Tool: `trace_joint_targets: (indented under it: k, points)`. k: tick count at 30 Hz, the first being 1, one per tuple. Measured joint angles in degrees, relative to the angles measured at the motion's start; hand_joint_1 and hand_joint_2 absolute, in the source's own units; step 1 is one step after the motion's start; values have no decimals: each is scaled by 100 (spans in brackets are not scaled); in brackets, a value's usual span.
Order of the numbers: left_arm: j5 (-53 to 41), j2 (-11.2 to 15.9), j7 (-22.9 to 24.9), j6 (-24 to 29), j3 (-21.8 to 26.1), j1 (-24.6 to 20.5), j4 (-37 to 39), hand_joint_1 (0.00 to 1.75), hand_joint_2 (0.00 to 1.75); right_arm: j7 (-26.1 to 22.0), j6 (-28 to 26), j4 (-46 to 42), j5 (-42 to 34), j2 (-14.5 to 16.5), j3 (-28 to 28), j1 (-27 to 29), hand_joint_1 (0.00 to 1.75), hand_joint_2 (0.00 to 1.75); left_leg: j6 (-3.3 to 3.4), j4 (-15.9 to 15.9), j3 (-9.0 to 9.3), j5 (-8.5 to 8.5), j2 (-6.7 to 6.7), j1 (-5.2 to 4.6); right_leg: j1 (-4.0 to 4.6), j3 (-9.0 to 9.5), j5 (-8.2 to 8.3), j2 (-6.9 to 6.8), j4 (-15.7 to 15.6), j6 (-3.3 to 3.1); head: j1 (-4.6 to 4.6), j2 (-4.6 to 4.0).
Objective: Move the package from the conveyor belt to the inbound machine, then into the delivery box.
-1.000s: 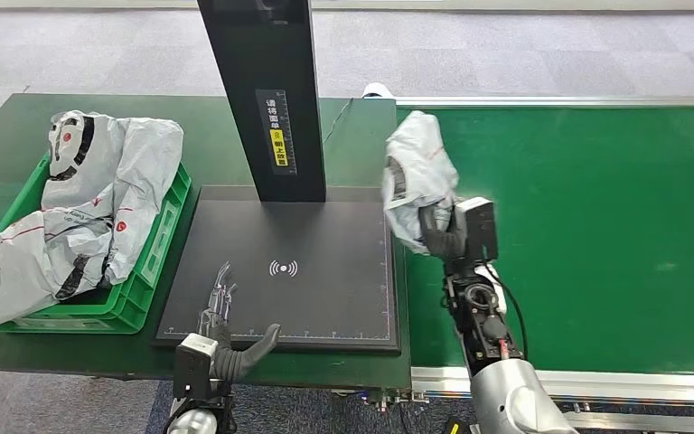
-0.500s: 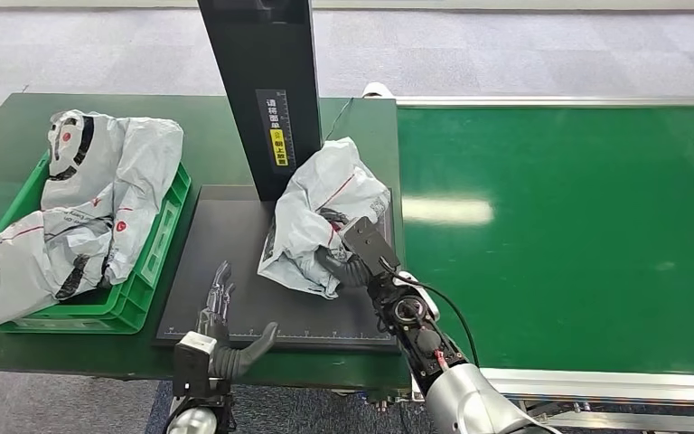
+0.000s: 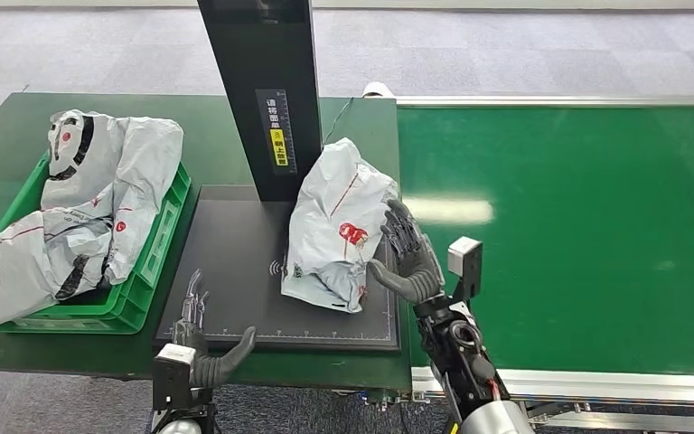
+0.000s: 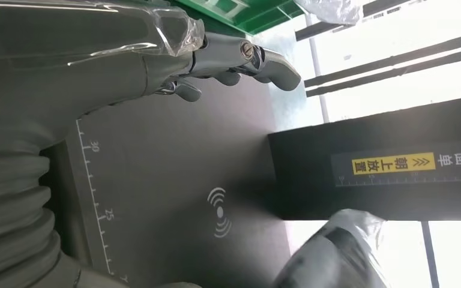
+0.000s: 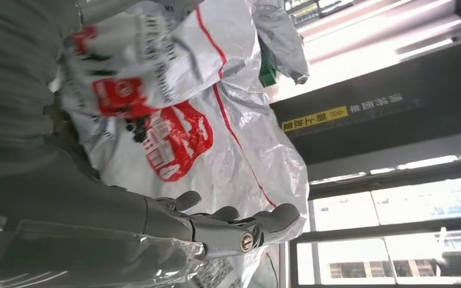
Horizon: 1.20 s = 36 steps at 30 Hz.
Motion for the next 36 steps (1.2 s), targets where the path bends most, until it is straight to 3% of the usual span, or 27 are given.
trace_joint_targets:
  k: [9, 15, 20, 25, 30, 36]
  points:
    - [-114, -29, 19, -72, 198, 152, -303, 0, 175, 159, 567, -2199, -635, -98, -635, 1485, 0, 175, -1, -1, -6, -4, 6, 0, 0, -3, -4, 2, -1, -1, 1, 0]
    - [-121, -63, 23, -98, 267, 167, -360, 0, 175, 195, 590, -2677, -670, -99, -822, 1733, 0, 175, -1, -1, -1, -3, 6, 0, -1, -2, -3, 2, -1, -1, 0, 0]
    - [-198, -84, 31, -76, 302, 203, -459, 0, 175, 292, 880, -3008, -1169, -52, -1117, 2011, 0, 175, -1, -1, -3, -4, 4, 0, 0, -3, -4, 1, -1, -1, 1, 0]
    - [-801, -75, 197, 287, 226, 121, -583, 0, 175, 460, 1151, -3175, -1342, 56, -1485, 2165, 0, 175, -1, -1, -4, -5, 6, 0, -1, -4, -4, 2, -1, -1, 0, 0]
    - [-1749, -15, 714, 596, -102, -554, -342, 0, 175, 450, 1201, -2927, -1300, 124, -1570, 1901, 0, 175, 4, 0, 1, 6, 3, -1, -1, 2, 4, 0, -2, -2, -1, 0]
    - [-2327, 39, 943, 749, -565, -2102, 1393, 0, 175, 451, 1136, -2450, -1354, 186, -1569, 1527, 0, 175, 2, 2, 2, 22, 5, -1, -1, 1, 22, -1, -1, -9, 1, 0]
